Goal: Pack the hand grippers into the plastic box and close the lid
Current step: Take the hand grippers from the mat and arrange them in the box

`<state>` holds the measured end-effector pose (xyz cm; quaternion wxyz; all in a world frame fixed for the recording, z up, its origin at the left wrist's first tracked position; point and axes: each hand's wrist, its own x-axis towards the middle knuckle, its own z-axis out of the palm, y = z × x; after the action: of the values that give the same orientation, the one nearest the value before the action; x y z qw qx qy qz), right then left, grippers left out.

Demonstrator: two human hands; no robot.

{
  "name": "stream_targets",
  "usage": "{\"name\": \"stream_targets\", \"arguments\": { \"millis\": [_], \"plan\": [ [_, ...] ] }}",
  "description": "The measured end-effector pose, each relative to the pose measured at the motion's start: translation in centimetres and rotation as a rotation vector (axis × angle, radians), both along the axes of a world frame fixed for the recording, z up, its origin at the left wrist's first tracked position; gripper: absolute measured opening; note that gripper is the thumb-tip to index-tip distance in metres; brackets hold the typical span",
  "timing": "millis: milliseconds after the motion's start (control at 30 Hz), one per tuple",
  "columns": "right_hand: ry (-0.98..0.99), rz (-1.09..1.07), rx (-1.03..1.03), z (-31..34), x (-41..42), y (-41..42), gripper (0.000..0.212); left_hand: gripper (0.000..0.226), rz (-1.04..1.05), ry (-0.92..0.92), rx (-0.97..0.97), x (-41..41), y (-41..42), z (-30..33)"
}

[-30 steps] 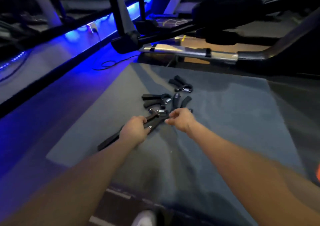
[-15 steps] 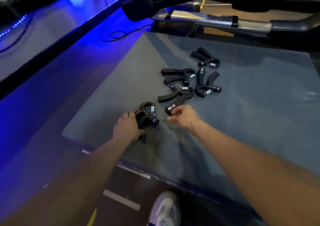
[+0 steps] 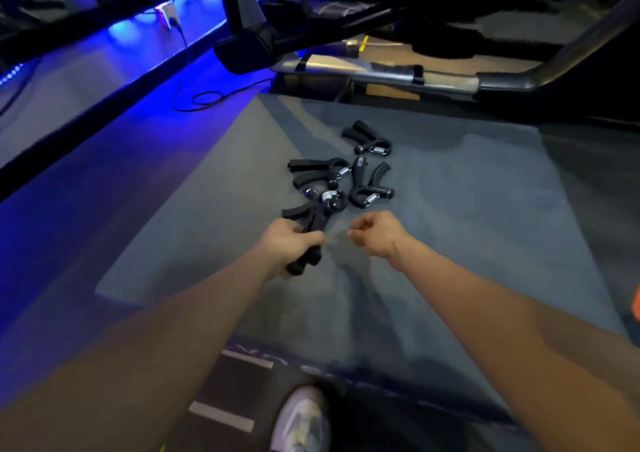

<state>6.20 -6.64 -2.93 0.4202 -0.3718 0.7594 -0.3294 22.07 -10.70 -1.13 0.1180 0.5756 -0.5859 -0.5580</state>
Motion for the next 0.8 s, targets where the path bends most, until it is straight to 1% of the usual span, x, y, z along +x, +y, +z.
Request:
{"name": "stream_targets", "arguments": {
  "millis": [33, 67, 167, 267, 367, 433, 467, 600, 733, 800],
  "plan": [
    [-0.032, -0.014, -0.007, 1.0, -0.8, 1.0, 0.014, 0.018, -0.012, 0.101, 0.04, -1.7, 0.8, 1.1],
    [-0.07, -0.026, -0.014, 2.0, -1.6, 2.2, 0.012, 0.021, -0.03, 0.164, 0.06, -3.3, 1.8, 2.2],
    [-0.13, -0.062, -0.017, 5.0, -4.8, 6.0, 0.009, 0.022, -0.132, 0.293, 0.112, -8.3, 4.8, 4.8],
    [-0.153, -0.131, -0.017, 8.0, -8.9, 10.4, 0.007, 0.026, -0.242, 0.379, 0.147, -13.1, 7.7, 6.5],
    [-0.159, -0.243, -0.057, 10.9, -13.3, 15.2, 0.018, 0.028, -0.343, 0.48, 0.199, -18.3, 11.3, 8.2],
    [-0.155, -0.34, -0.086, 12.5, -16.4, 18.9, 0.017, 0.029, -0.405, 0.521, 0.219, -22.1, 14.1, 9.5],
    [-0.127, -0.389, -0.09, 13.2, -17.9, 20.8, 0.015, 0.028, -0.442, 0.527, 0.224, -24.0, 15.5, 10.0],
    [0.012, -0.565, -0.048, 15.0, -23.7, 28.7, 0.024, 0.023, -0.612, 0.486, 0.169, -31.2, 21.8, 11.1],
    [0.08, -0.664, 0.054, 14.8, -29.0, 35.2, 0.027, 0.021, -0.837, 0.398, 0.028, -36.7, 27.3, 10.7],
    [0.104, -0.701, 0.126, 13.9, -31.3, 38.4, 0.024, 0.017, -0.924, 0.33, -0.1, -39.4, 29.6, 9.0]
  ]
}}
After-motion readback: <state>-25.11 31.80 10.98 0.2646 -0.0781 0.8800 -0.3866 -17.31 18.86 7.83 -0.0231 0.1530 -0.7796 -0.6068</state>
